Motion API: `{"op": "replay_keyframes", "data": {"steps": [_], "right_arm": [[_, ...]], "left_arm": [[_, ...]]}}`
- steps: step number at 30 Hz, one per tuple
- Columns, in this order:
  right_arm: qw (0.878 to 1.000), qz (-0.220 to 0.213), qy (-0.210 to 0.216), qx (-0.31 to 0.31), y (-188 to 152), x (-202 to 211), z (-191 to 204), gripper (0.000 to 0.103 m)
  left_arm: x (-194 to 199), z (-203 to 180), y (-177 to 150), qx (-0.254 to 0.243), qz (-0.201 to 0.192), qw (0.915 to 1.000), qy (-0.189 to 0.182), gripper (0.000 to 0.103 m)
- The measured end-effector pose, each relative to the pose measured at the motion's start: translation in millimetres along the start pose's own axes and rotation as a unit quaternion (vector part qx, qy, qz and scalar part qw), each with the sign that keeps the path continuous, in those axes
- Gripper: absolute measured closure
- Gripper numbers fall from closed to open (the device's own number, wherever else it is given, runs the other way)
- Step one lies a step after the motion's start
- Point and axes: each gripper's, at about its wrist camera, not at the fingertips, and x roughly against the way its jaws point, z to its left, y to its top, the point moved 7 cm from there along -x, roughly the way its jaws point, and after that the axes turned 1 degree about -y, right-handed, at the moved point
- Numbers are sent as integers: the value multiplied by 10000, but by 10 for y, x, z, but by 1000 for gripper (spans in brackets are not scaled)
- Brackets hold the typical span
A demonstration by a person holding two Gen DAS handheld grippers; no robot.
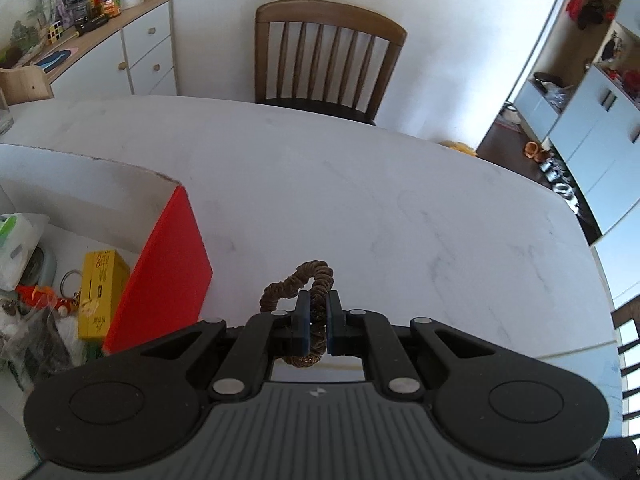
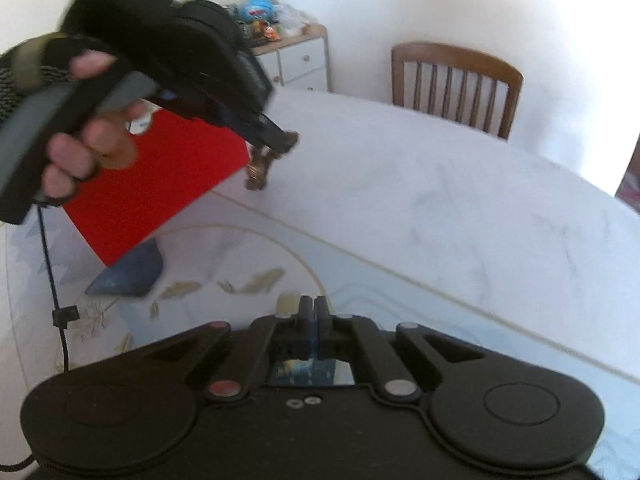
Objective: Organize objects
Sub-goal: 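Carry the bead bracelet and beige roll over the cardboard box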
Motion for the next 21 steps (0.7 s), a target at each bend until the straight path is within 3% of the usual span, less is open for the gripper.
{"op": "replay_keyframes", "data": {"steps": [2,4,7,17,21], "right_arm": [[9999,-37,-2,-157,-50,-12,-63,97],[9996,-103,-15,-248,-50,57,-98,78],[9998,-79,40,-183,-60,31,-41,71],[9996,199,-103,186,-145,-217,66,71],[9992,240,-231,221,-179,-223,70,76]], "left_arm": [[65,-3,-34,-30,-17,10000,-45,96],[123,-16,-68,-71,-30,9999,-99,96],[211,-39,-125,-142,-38,9997,-173,96],[410,13,-225,-98,5,9993,-367,96],[482,36,-269,-95,8,9990,-435,96]]}}
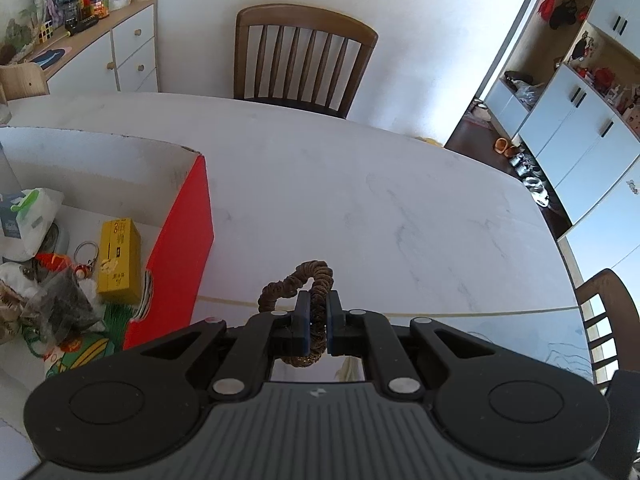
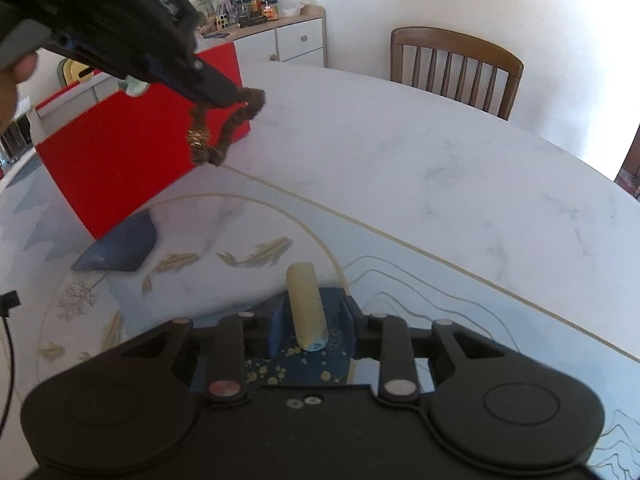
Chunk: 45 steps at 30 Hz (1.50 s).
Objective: Organize objects
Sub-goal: 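Carry the bead bracelet and beige roll over the cardboard box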
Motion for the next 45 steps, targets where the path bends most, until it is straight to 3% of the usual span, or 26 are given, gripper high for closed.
{"op": "replay_keyframes", "data": {"steps": [7,17,30,36,45], "right_arm": [[9999,46,-140,79,-28,67,64,89],[9948,-102,-50,-1012,35,477,130,89],[9937,-586,-64,-948,575,1031,726,89],[9943,-669,22,-827,818,1050,1018,89],[9947,-777,150,-651,1203,923,1457,89]], "left_arm": [[172,21,-99,-49,-48,9998,-201,96],[517,146,-192,-156,-254,9983,-496,96],[1058,558,-170,-344,-503,9943,-872,96],[1269,893,-115,-438,-608,9937,-836,96],[1471,1565,-30,-479,-660,9954,-499,96]]}}
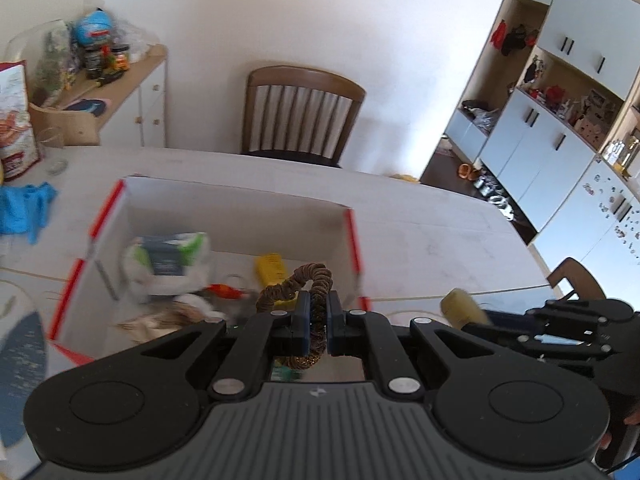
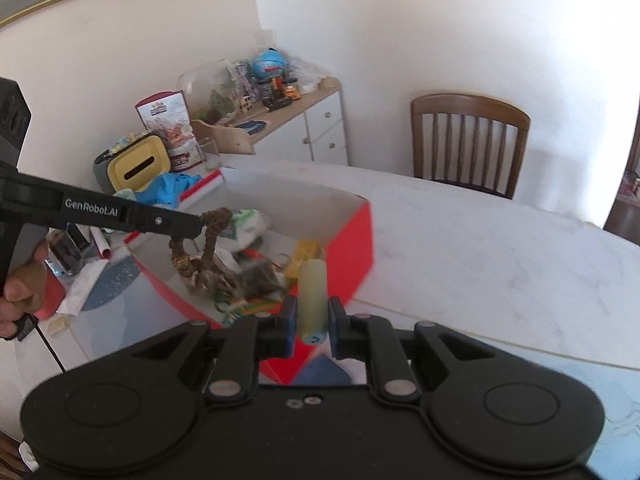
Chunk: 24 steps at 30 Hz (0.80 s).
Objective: Organize objects
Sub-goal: 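Carry the bead bracelet and beige roll over the cardboard box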
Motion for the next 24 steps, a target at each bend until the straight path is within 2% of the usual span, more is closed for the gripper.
{"op": "replay_keyframes", "data": {"steps": [6,13,18,24], "right_arm": [[9999,-5,49,90,138,-215,264,89],[9999,65,-27,141,262,-578,489,89],[9992,240,-179,276,308,-897,538,89],[9979,450,-332,323,318,-1261,500,89]], "left_arm": [[75,399,19,-45,26,9998,185,96],[-23,806,-22,-6,224,9991,369,96],[-161,951,-45,-40,373,9985,398,96],[-386,935,34,-226,426,9984,300,96]]}}
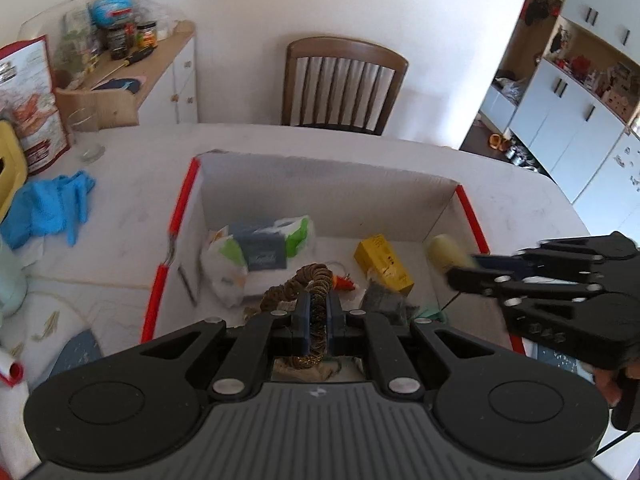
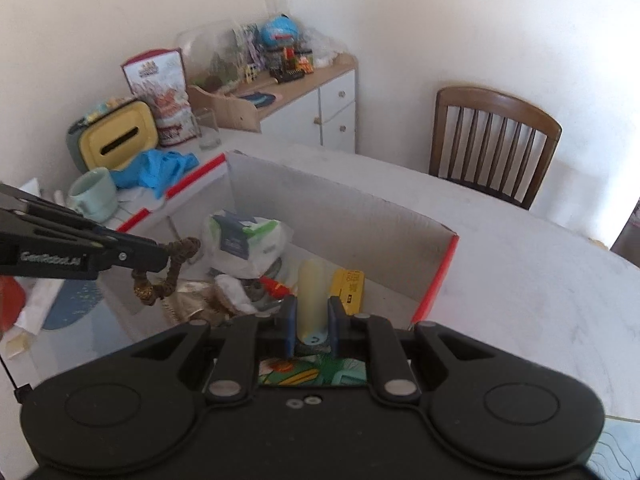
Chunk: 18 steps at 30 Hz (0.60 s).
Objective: Organize objects
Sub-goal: 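Carry the bead bracelet and beige roll over the cardboard box, then open both grippers to drop the bracelet and roll into the box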
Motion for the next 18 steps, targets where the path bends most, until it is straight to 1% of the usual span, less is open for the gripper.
{"op": "replay_keyframes", "data": {"steps": [3,8,12,18], "right_arm": [[9999,92,-64,78,10,-143,-1,89],[9993,241,-185,221,-6,-325,7,89],[9989,349,-218,233,-56,-431,5,89],[9980,470,-241,343,-111,-542,38,89]], "left_arm": [[-112,-53,99,-103,-13,9999,-63,96],[-364,-170,236,-272,41,9992,-305,96],[-606,-226,281,-342,175,9985,-384,96],[-926,-255,271,-374,529,9970,-424,96]]}}
